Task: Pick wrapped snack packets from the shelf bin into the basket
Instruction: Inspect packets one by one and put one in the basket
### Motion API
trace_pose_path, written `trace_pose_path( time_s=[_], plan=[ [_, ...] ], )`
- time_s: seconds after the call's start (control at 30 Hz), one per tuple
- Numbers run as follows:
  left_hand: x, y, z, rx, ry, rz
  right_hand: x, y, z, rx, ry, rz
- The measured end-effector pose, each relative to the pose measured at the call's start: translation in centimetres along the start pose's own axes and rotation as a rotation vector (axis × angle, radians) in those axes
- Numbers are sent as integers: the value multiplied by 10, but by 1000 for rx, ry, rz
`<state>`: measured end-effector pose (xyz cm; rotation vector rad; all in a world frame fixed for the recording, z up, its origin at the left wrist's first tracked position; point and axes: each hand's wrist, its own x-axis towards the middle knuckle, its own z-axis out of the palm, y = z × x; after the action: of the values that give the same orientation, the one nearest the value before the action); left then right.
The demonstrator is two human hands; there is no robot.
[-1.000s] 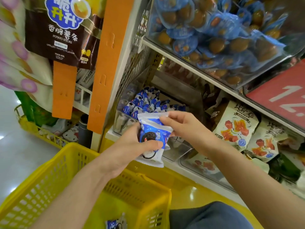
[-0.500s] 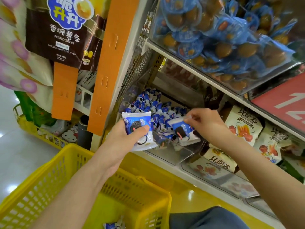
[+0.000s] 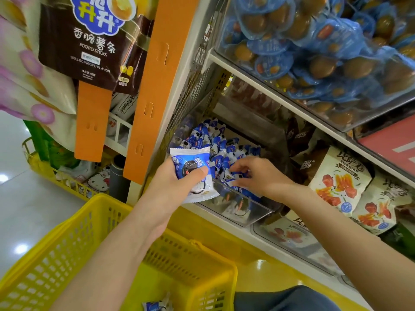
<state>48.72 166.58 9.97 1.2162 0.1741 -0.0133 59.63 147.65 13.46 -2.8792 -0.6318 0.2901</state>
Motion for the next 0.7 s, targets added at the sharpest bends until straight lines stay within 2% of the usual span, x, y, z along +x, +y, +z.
trace_pose_path(
  time_s=[0.1,0.17,0.3,0.43,0.53,0.7],
  plan=[
    [2,-1,0,2,14,8,11,1,10,-88,-146,-106],
    [3,-2,0,2,23,3,18,4,17,-181,-160,-141],
    [3,-3,-1,30,26,-7,23,6,15,-78,-115,-117],
    [7,-3,-2,19,41,-5,24,7,8,72,60,-77],
    [9,-3,-1,10,60,-3,27,6,3,82,101,-17],
    [12,-5,0,19,53,-17,30,4,5,107,-119,47]
  ],
)
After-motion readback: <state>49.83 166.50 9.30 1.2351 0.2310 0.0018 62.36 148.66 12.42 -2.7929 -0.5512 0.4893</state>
